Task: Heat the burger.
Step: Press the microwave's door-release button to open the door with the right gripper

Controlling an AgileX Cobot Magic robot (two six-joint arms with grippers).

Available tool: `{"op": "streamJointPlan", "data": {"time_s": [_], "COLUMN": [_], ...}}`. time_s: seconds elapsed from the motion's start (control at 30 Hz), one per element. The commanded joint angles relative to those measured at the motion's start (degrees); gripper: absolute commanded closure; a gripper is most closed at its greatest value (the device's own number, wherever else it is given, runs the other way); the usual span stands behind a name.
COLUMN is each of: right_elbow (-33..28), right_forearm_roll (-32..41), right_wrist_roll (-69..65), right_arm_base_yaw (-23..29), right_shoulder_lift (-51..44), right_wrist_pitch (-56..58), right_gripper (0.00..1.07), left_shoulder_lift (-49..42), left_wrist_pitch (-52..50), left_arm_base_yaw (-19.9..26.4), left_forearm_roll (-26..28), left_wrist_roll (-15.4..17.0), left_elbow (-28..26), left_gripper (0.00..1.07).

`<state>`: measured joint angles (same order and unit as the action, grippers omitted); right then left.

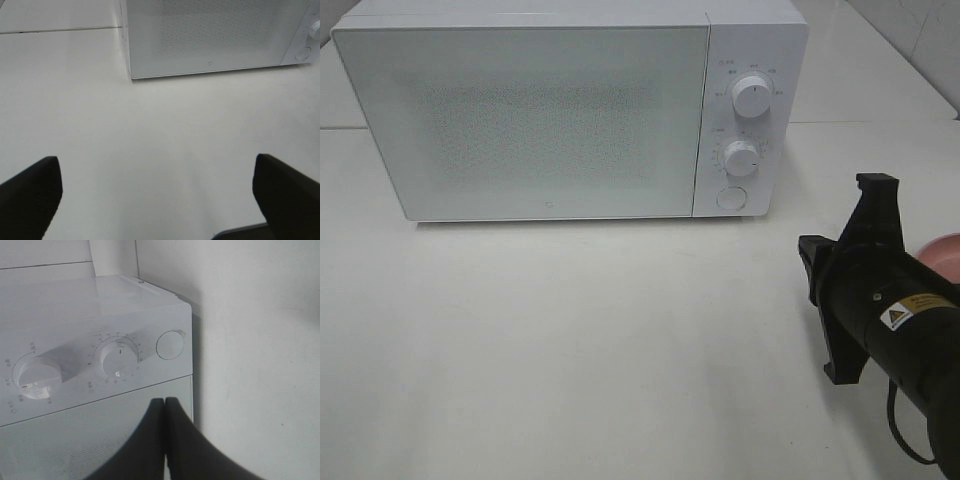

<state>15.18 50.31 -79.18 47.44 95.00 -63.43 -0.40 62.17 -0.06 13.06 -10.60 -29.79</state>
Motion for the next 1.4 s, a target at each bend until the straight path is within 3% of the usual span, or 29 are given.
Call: {"op": "streamJointPlan", "data": {"time_s": [0.03,0.7,1.4], "right_elbow": [2.2,10.3,18.9], "right_forearm_roll": [0.5,1.3,-3.6], "right_wrist_roll": [2.6,0.5,6.4], "right_arm_base_yaw": [-0.1,-0.1,-10.1], "right_shoulder_lift": [1.3,11.0,14.1], "right_wrist_pitch": [0.4,1.2,9.6], "right_gripper": [1.07,1.07,1.07], "left_shoulder_lift": [-1.2,-1.1,-1.1], "left_wrist_pitch": [-0.7,-0.7,-0.7], "left_arm_base_yaw": [-0.3,-0.3,-0.3], "left_forearm_roll": [0.2,0.2,0.2], "left_wrist_roll": [0.5,0.5,0.5], "left_elbow": [0.2,0.2,0.2], "left_gripper": [0.11,0.11,0.11]}}
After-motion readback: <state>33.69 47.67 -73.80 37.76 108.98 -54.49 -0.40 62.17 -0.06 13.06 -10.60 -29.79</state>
